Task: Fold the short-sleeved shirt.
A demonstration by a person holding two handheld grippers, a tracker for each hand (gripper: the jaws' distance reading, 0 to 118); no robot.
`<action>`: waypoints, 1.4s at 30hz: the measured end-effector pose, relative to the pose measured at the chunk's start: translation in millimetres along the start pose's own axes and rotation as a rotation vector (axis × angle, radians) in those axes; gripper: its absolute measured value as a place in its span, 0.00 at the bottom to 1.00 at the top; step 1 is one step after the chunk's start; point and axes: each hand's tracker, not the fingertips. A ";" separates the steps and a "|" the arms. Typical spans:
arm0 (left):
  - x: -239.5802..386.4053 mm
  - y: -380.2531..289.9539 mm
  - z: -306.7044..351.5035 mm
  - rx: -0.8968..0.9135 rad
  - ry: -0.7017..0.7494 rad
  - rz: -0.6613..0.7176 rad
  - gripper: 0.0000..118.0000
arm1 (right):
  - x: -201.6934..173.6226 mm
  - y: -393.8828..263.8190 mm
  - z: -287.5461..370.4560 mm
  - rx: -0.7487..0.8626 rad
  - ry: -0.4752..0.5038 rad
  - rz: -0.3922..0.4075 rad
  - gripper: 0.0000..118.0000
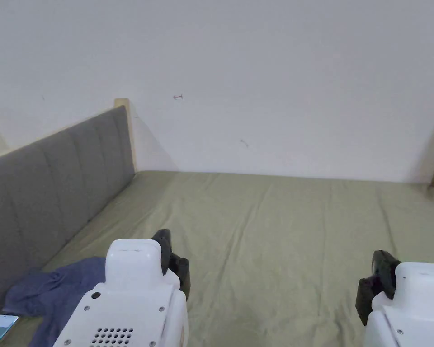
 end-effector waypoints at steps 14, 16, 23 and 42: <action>-127.4 6.7 71.6 -0.031 0.445 -0.014 0.00 | -163.6 -7.6 -7.6 -0.051 0.483 0.038 0.00; -133.2 3.8 70.6 -0.039 0.456 -0.010 0.00 | -176.1 -12.3 -4.5 -0.064 0.508 0.057 0.00; -155.1 -31.0 -11.5 -0.380 0.306 0.147 0.00 | -191.6 -28.6 -13.7 -0.131 0.526 0.081 0.00; -162.7 -201.4 -230.4 -1.006 0.204 0.172 0.87 | -166.3 -82.5 -80.9 -0.380 0.373 0.122 0.00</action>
